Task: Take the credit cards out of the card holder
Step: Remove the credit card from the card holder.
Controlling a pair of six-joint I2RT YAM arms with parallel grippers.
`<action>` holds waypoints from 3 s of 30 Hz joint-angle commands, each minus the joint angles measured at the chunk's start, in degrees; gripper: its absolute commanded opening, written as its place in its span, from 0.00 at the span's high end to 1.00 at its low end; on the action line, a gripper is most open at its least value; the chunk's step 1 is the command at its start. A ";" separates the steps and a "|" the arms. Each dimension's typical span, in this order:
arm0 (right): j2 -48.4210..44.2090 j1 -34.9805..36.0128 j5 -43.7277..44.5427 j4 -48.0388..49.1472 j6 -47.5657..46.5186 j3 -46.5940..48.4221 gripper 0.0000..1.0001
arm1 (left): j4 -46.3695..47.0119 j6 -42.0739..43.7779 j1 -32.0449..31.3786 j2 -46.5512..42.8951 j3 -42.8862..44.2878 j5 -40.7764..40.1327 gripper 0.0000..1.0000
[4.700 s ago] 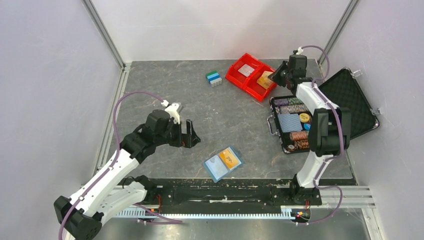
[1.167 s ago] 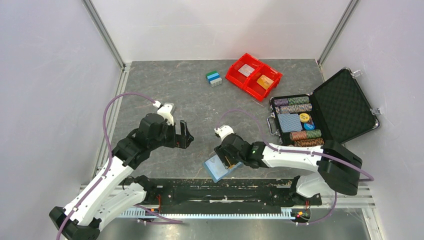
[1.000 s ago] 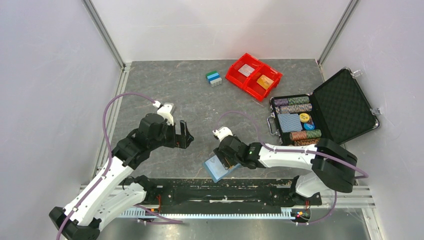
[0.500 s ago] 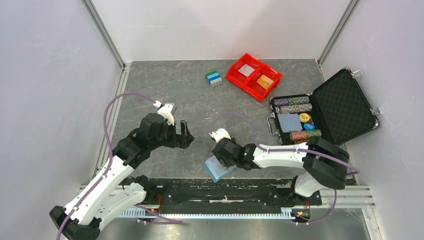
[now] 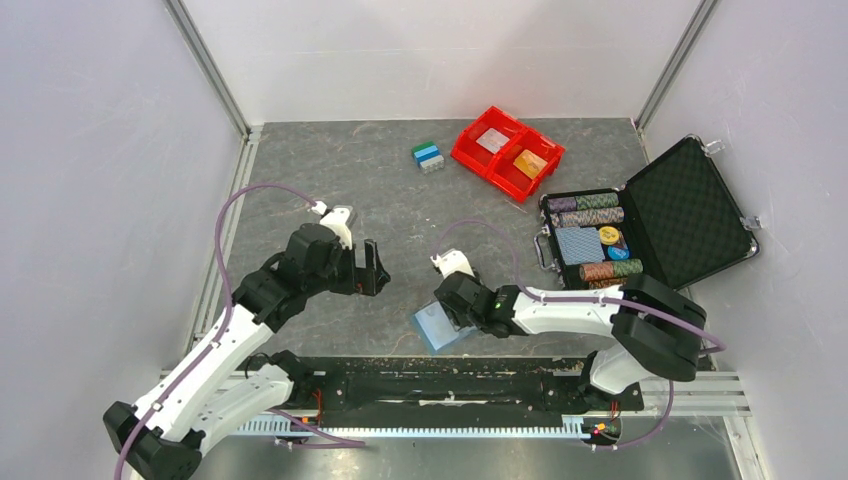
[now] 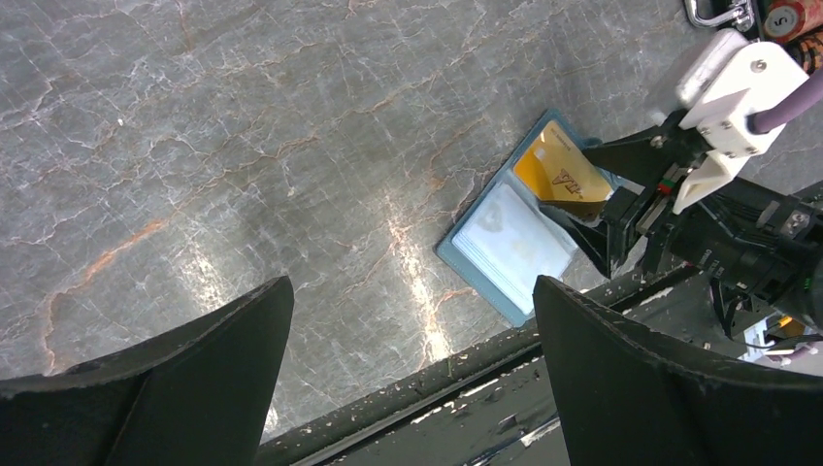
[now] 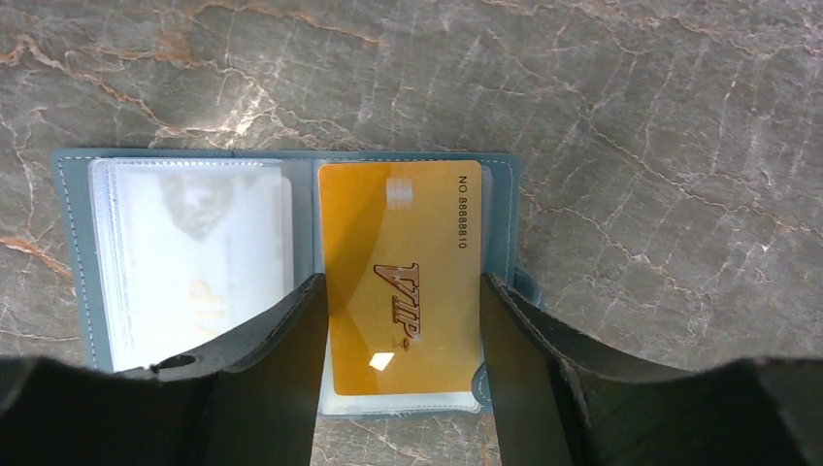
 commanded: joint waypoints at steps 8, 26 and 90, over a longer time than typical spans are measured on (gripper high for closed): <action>-5.12 -2.99 -3.58 5.56 2.69 -2.11 0.48 | 4.10 -9.51 0.12 4.06 -2.99 5.82 0.00; -19.01 -9.93 -19.26 29.02 -3.95 -18.81 0.48 | 25.11 -20.09 0.12 16.74 -6.65 24.28 0.17; -38.79 -15.11 -26.99 46.93 28.80 -27.04 0.36 | 55.55 -34.60 -2.87 12.90 -13.35 21.05 0.98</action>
